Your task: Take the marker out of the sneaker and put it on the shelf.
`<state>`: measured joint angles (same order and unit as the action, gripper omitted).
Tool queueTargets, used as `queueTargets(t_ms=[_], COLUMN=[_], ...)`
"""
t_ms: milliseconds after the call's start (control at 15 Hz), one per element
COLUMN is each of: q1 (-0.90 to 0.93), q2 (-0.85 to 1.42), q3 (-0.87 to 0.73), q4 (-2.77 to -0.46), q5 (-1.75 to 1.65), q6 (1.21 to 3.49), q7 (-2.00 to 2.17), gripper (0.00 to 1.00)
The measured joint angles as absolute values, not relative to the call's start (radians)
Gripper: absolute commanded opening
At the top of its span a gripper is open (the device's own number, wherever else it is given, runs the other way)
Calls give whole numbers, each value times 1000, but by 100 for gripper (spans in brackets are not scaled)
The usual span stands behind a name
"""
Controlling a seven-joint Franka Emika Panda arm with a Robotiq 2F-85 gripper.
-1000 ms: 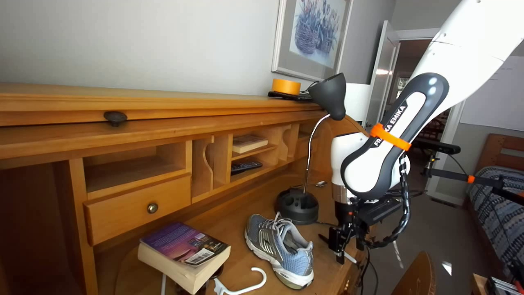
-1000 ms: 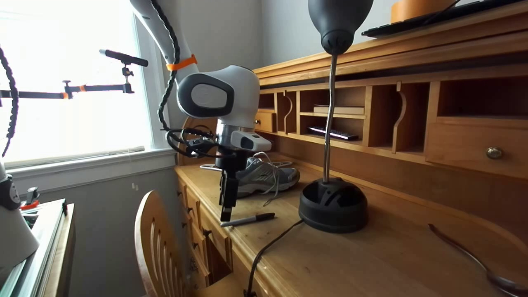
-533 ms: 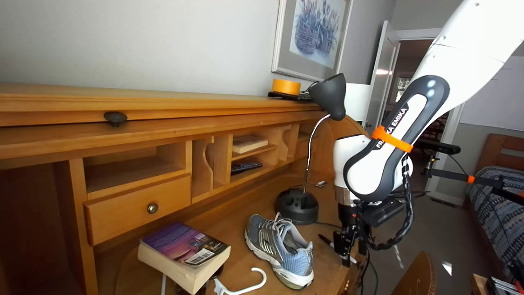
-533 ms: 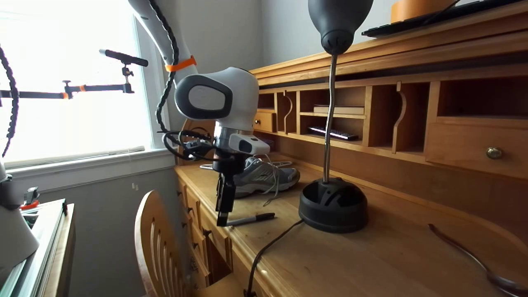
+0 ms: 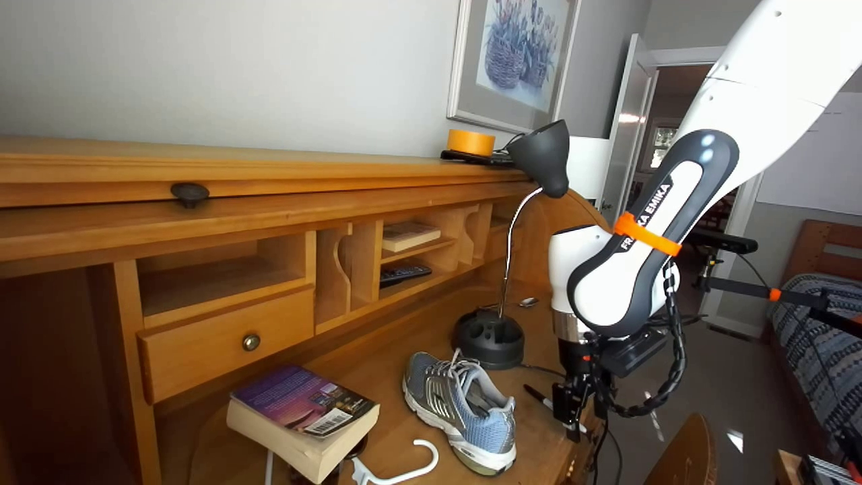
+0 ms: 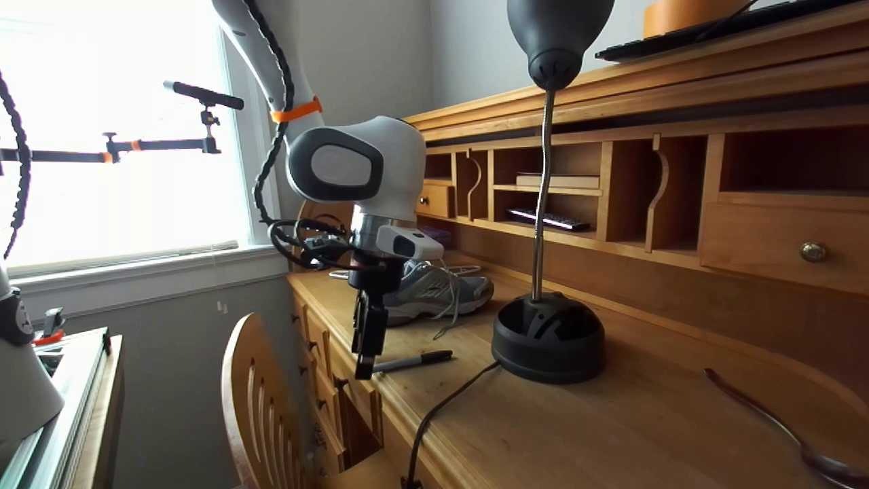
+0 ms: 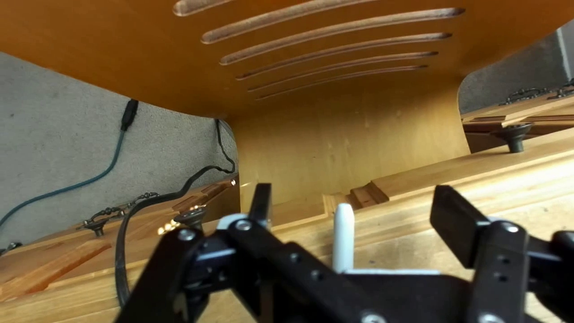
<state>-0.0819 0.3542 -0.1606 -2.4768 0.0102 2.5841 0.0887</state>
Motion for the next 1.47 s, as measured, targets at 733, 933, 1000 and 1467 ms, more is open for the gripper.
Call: queueTargets(t_ms=[733, 933, 1000, 1467], q1=[-82, -82, -82, -81], q2=[368, 368, 368, 368], q3=[-170, -173, -174, -179], q4=[-2477, -2477, -2477, -2477], q5=[-43, -55, -58, -67], q6=[2585, 2586, 2586, 2598], q7=[89, 89, 89, 89], gripper=[68, 90, 94, 37])
